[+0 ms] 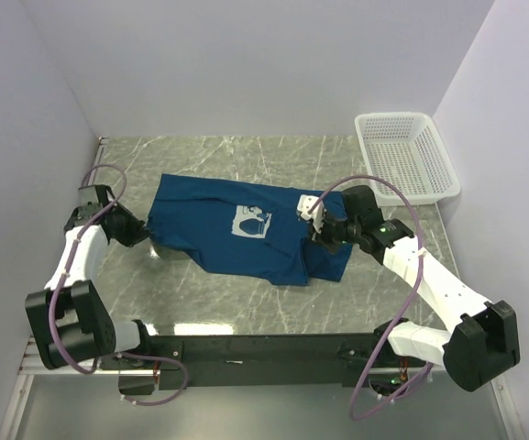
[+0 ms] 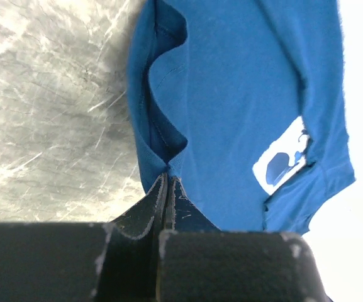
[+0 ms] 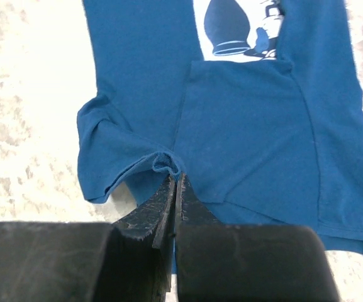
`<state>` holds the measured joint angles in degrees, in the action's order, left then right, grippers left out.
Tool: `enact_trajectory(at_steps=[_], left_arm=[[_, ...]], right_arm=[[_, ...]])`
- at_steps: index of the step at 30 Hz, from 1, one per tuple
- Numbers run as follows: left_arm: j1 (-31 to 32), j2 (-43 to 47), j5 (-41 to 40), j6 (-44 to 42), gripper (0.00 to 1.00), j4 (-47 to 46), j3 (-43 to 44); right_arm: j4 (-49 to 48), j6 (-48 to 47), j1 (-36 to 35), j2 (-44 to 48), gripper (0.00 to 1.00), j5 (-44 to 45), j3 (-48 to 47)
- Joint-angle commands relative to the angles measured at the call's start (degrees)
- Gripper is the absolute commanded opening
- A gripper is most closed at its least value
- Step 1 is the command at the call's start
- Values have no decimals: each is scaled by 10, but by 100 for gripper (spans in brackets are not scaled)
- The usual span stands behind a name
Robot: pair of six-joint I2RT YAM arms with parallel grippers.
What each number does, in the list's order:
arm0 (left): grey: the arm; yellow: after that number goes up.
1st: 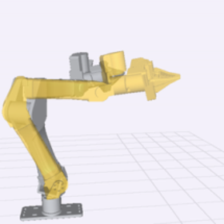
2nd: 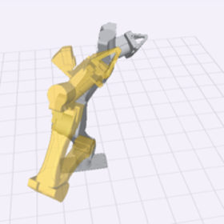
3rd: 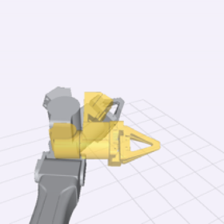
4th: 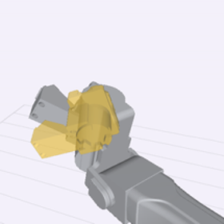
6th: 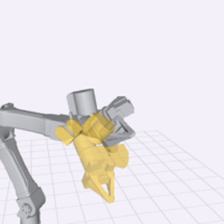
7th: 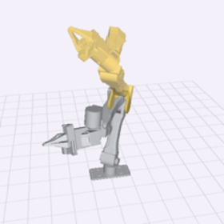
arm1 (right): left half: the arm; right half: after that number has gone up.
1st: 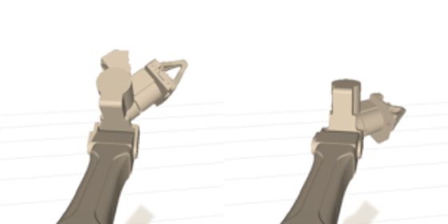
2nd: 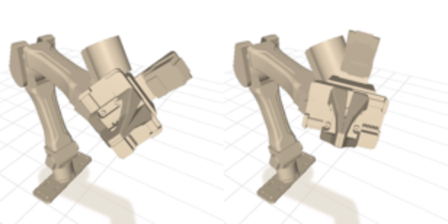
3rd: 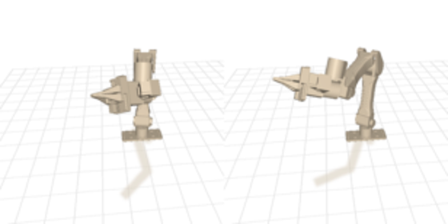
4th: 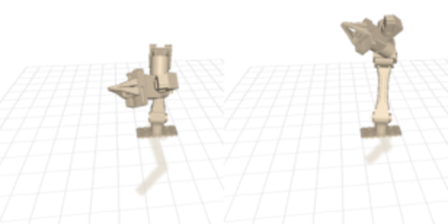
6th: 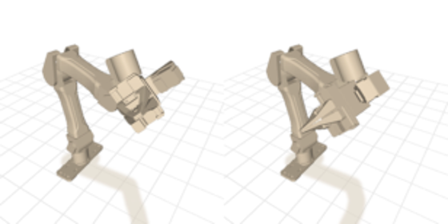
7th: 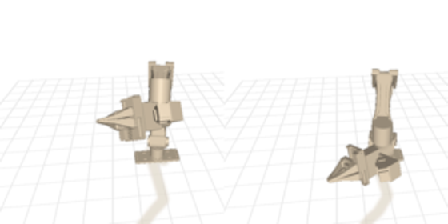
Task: Fold and stack the t-shirts
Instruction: Fold the tshirt
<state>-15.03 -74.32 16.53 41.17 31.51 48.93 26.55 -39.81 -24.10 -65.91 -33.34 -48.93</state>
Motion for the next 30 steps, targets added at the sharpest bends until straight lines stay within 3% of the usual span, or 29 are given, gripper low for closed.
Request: enact_trajectory(at_steps=[1,10,30], left_arm=[[-14,46,12,1,0,-4,-9],[-53,99,9,9,0,-6,-36],[-97,18,-61,4,0,-4,-59]], right_arm=[[-47,32,3,5,0,12,-28],[-60,43,21,9,0,30,-39],[-84,66,75,-1,0,31,-71]])
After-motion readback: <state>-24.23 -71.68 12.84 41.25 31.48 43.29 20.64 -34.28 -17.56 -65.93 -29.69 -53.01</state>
